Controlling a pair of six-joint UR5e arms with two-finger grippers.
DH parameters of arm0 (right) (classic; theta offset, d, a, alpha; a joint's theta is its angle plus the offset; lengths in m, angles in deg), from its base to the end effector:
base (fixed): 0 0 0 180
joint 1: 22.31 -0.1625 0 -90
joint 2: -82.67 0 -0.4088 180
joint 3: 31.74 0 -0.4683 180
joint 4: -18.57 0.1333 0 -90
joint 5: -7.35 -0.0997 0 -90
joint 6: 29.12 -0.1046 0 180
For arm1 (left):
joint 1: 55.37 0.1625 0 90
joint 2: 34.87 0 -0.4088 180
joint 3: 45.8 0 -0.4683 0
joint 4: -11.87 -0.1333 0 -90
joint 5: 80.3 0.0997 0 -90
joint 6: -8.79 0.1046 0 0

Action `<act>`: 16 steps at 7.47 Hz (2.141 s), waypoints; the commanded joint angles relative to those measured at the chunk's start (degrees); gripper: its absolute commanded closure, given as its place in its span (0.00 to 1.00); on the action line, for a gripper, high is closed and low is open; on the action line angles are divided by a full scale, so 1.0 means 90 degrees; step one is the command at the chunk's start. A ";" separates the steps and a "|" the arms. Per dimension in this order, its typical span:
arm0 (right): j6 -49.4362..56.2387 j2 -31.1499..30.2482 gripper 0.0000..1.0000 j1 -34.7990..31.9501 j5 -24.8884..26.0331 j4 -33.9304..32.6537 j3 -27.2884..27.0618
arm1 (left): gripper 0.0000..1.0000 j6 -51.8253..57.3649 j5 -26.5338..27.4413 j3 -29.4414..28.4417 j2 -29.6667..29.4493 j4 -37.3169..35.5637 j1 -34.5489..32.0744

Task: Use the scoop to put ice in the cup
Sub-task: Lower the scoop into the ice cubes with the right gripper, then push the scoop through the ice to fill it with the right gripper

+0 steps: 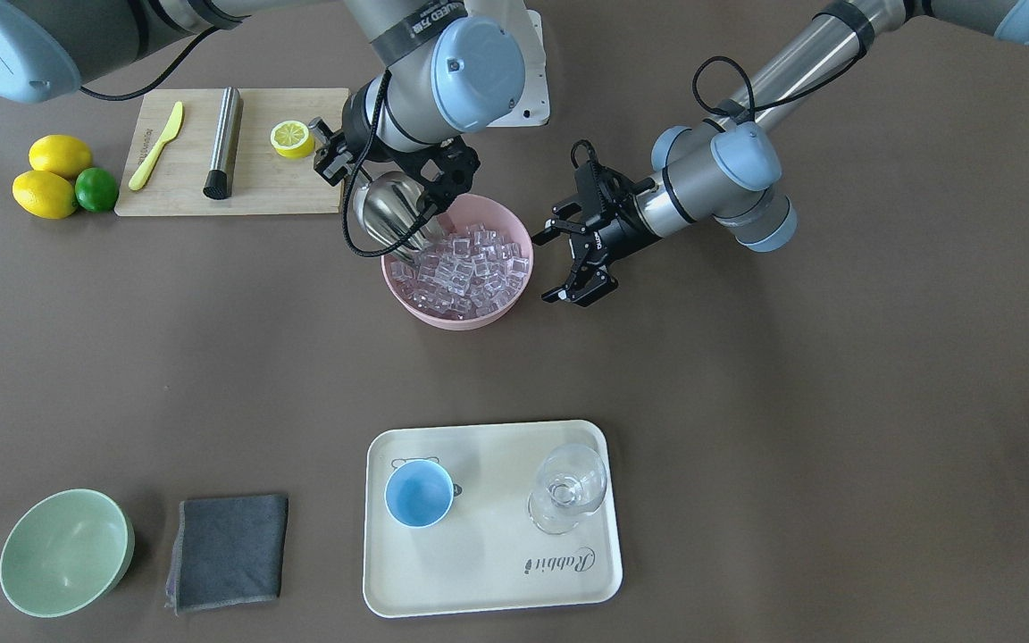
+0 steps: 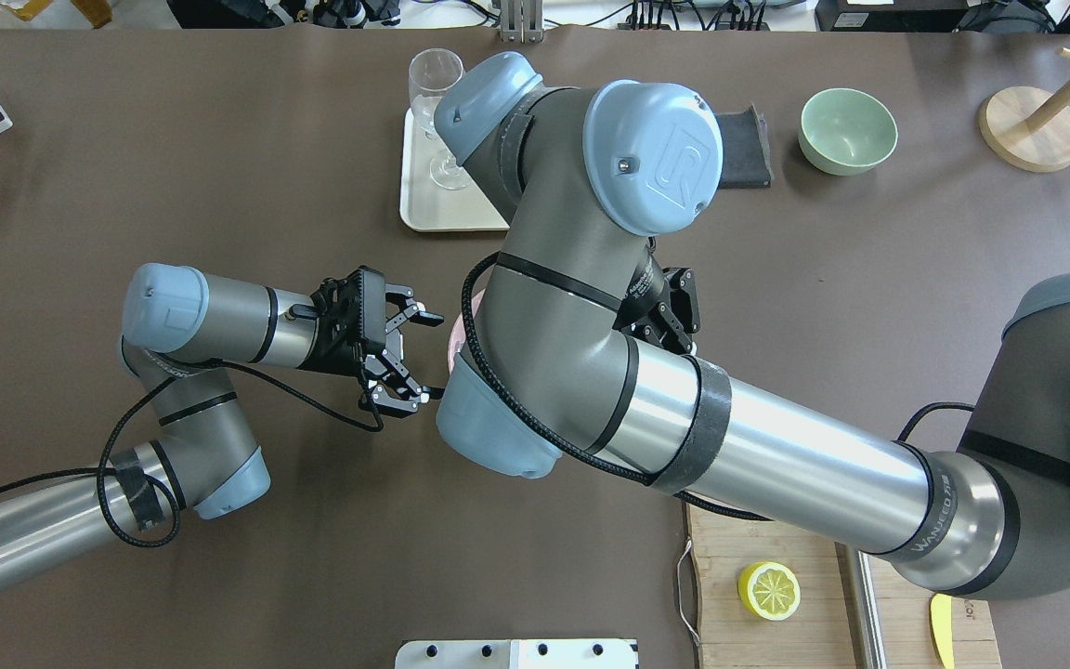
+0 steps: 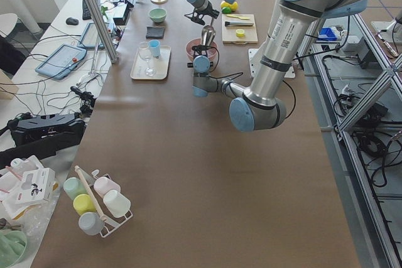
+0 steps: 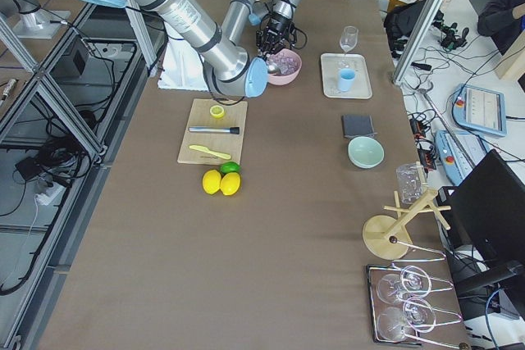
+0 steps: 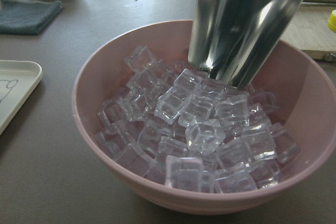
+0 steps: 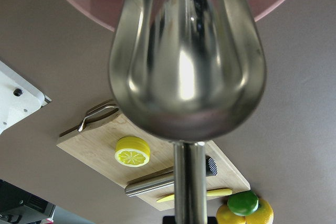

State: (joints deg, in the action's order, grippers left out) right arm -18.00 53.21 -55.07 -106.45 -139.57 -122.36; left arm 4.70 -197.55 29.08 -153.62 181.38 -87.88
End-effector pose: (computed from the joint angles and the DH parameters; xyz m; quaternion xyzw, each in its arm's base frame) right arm -0.5134 -0.4387 0.0604 -0.1354 -0.1660 -0.5383 0.8150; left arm 0.5774 -0.4693 0.3059 0.5234 0.5004 0.4530 0.5200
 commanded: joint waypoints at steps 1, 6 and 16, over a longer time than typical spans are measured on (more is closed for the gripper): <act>-0.0014 0.0138 1.00 0.0086 0.0017 0.0042 0.0215 | 0.02 -0.0004 0.0000 -0.0009 0.0011 0.0003 -0.0001; -0.0043 0.0138 1.00 0.0135 0.0027 0.0305 0.0371 | 0.02 -0.0004 0.0000 -0.0009 0.0011 0.0003 -0.0001; -0.0405 0.0040 1.00 0.0145 0.0046 0.1262 0.0304 | 0.02 -0.0004 -0.0009 -0.0019 0.0021 -0.0007 -0.0001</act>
State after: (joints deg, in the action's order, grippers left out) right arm -21.64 53.75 -53.78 -106.28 -128.66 -118.59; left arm 4.66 -197.64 28.84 -153.47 181.32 -87.89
